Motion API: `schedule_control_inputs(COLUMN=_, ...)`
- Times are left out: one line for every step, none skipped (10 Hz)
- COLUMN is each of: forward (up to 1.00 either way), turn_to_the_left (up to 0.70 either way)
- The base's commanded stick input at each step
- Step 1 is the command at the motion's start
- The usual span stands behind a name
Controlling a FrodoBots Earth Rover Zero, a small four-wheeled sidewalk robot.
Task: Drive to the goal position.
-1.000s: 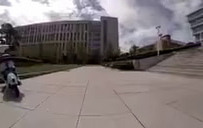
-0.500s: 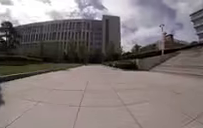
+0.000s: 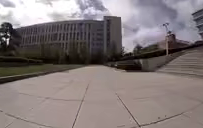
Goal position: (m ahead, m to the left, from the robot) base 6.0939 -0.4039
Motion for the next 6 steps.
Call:
schedule_control_inputs(forward=1.00, turn_to_the_left=0.00)
schedule_control_inputs(forward=1.00, turn_to_the_left=0.00)
schedule_control_inputs(forward=1.00, turn_to_the_left=0.00)
schedule_control_inputs(forward=1.00, turn_to_the_left=0.00)
schedule_control_inputs(forward=1.00, turn_to_the_left=0.00)
schedule_control_inputs(forward=1.00, turn_to_the_left=0.00)
